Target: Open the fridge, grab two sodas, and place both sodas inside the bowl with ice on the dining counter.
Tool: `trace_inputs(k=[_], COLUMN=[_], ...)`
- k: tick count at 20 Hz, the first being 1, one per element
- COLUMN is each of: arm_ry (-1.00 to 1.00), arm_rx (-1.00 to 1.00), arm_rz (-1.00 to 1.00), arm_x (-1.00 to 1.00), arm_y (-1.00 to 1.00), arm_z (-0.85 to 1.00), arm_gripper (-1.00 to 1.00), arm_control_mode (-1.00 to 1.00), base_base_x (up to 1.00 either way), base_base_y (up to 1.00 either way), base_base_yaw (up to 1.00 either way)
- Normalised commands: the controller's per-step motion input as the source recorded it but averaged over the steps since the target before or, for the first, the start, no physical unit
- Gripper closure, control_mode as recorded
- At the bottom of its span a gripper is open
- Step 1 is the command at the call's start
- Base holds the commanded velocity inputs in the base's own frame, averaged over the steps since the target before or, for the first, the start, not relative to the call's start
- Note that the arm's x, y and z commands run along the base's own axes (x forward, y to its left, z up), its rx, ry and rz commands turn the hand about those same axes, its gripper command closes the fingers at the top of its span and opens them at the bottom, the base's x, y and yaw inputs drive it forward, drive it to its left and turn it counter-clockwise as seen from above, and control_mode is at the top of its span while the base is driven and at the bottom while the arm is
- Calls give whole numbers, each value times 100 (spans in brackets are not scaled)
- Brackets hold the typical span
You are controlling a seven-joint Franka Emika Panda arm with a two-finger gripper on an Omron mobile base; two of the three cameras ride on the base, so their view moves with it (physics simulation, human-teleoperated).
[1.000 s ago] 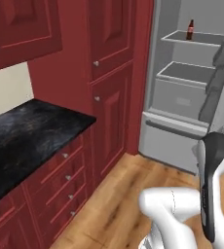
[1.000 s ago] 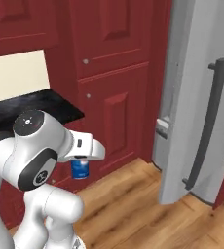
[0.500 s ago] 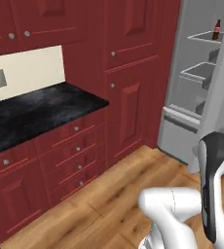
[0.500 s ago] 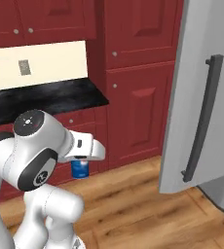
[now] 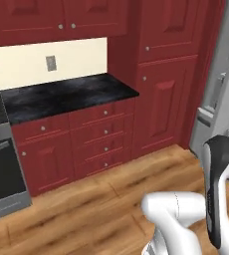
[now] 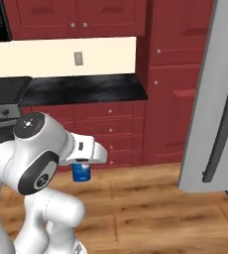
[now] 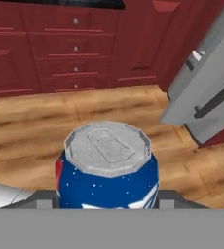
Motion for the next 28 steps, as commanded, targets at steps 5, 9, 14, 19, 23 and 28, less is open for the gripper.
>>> trace_inputs(k=[5,9,14,19,23,28], arm_ry=[0,0,0,0,0,0], arm_rx=[0,0,0,0,0,0], arm_rz=[0,0,0,0,0,0], arm_x=[0,0,0,0,0,0], arm_y=[0,0,0,0,0,0], arm_z=[0,0,0,0,0,0], arm_gripper=[100,100,100,100,100,100], arm_control_mode=[100,100,100,100,100,100], base_base_x=[-85,-100,-100,-100,-100,-100], base_base_y=[-11,1,12,81,100,100], base_base_yaw=[45,33,27,12,3,4])
